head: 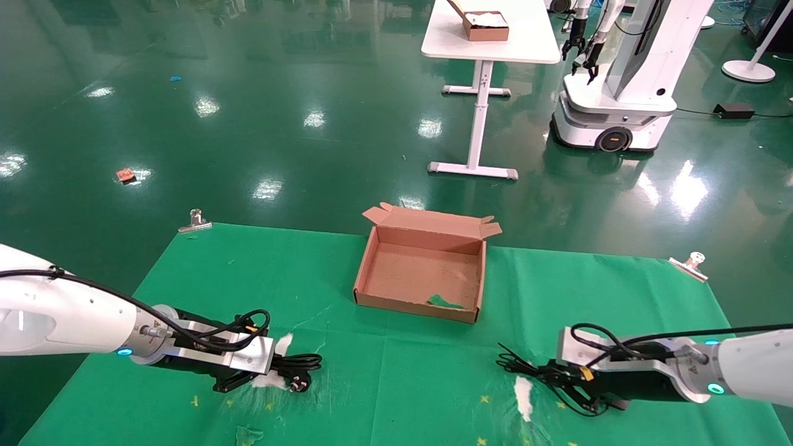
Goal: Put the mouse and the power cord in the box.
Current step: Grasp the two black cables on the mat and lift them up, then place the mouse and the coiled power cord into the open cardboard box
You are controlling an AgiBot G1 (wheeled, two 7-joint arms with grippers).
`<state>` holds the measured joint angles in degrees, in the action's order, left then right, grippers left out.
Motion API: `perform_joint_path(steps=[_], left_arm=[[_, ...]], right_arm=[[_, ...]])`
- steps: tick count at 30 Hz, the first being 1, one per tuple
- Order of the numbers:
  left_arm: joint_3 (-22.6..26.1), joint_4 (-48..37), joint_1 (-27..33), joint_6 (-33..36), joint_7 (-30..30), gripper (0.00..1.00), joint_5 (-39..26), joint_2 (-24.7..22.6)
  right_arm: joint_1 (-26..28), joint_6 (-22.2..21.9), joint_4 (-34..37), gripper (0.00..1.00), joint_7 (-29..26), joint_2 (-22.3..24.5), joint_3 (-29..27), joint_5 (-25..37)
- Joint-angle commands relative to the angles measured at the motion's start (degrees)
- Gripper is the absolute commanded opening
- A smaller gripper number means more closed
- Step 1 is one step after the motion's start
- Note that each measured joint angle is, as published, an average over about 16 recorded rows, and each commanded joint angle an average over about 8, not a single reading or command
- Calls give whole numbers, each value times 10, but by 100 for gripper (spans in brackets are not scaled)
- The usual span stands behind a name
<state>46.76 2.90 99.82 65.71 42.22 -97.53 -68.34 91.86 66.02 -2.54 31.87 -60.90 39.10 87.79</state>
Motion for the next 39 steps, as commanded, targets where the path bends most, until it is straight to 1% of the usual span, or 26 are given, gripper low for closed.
perform_joint_path(steps=[1,6,13,16,20,23,26,31,33,35,37,39], left_arm=[[-1,0,0,1,0,0,1,1],[-21,1,37,37,-10,0,30,24],[-70,-2,109,85,-53,0,100,54],[-96,-11,130,86,-85,0,137,49],[-123,-17,149,58,-120,0,176,22],[-133,-13,161,24,-129,0,191,-5],[-137,-5,171,-11,-124,0,195,-28],[-136,-1,179,-52,-109,0,194,-49],[-134,-2,178,-57,-101,0,191,-51],[-131,-4,176,-55,-94,0,187,-49],[-128,-5,174,-48,-84,0,181,-45],[-123,-6,171,-37,-74,0,175,-38]], right_arm=[[1,1,-1,0,2,0,0,0],[30,22,-17,0,2,17,-6,-8],[109,53,-72,0,-8,52,-11,-11],[143,53,-102,0,-20,54,-8,-4],[170,35,-128,0,-27,27,-7,-1],[176,11,-129,0,-18,-12,-10,-5],[175,-28,-111,0,0,-59,-14,-11],[154,-141,-63,0,27,-137,-23,-20],[137,-183,-50,0,33,-155,-27,-25],[118,-213,-45,0,38,-166,-28,-30],[97,-227,-46,0,43,-170,-29,-36],[78,-232,-52,0,49,-171,-26,-39]])
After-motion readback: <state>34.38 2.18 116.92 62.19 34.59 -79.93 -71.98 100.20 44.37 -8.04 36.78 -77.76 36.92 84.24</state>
